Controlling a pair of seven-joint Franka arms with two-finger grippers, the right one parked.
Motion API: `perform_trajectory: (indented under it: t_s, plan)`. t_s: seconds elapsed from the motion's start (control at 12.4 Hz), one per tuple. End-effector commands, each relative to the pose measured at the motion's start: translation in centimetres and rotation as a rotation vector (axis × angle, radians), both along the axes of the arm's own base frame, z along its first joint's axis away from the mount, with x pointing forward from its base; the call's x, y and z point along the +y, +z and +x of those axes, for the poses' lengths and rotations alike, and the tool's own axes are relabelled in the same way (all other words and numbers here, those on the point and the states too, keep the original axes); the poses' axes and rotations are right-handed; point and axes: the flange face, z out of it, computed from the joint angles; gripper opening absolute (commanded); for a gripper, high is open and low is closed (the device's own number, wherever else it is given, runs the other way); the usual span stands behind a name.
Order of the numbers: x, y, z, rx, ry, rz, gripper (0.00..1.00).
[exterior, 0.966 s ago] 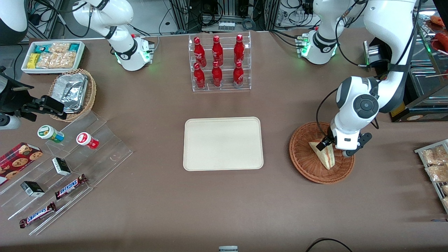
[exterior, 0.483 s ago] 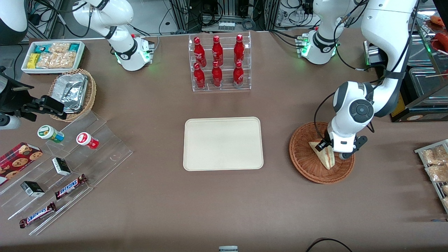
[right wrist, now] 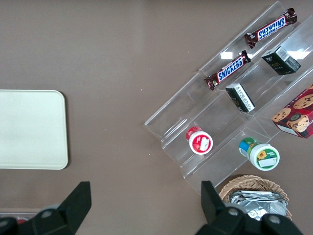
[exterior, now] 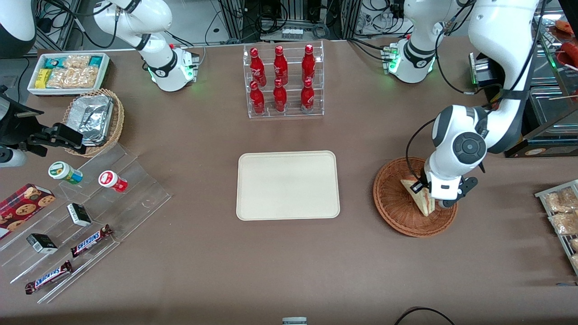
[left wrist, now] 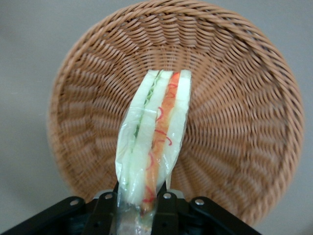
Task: Place sandwich from basket to tray
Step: 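Carry the sandwich with the left gripper over the cream tray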
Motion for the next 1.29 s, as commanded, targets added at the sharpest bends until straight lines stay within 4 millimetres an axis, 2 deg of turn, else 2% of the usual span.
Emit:
perform_trajectory:
  t_s: [0.0,0.08,0.24,0.32,0.4,0.48,0.56,0.64,0.72,0.8,0.97,1.05,1.21]
  plan:
    - [-5.9,7.4,-0.1,0.049,-0.122,0.038,0.0]
    - [-9.5,8.5,-0.8,0.046,-0.175,0.037,0.0]
    - [-14.9,9.0,-2.3,0.031,-0.259,0.019,0.0]
    - [-17.7,8.5,-2.9,0.03,-0.302,0.01,0.0]
    - [-21.7,8.1,-3.3,0.019,-0.339,-0.023,0.0]
    - [-24.0,7.6,-3.1,0.016,-0.35,-0.062,0.0]
    - [-26.5,6.7,-2.9,0.02,-0.368,-0.088,0.0]
    - [-29.6,5.4,-3.7,0.028,-0.409,-0.095,0.0]
    - [-31.9,4.0,-4.2,0.034,-0.437,-0.099,0.0]
    - [-35.3,1.3,-4.8,-0.01,-0.442,-0.123,0.0]
    - [-37.5,-1.4,-5.2,-0.064,-0.461,-0.156,0.0]
    - [-38.0,-2.9,-5.6,-0.051,-0.461,-0.151,0.0]
    - [-39.1,-4.6,-6.5,-0.062,-0.452,-0.12,0.0]
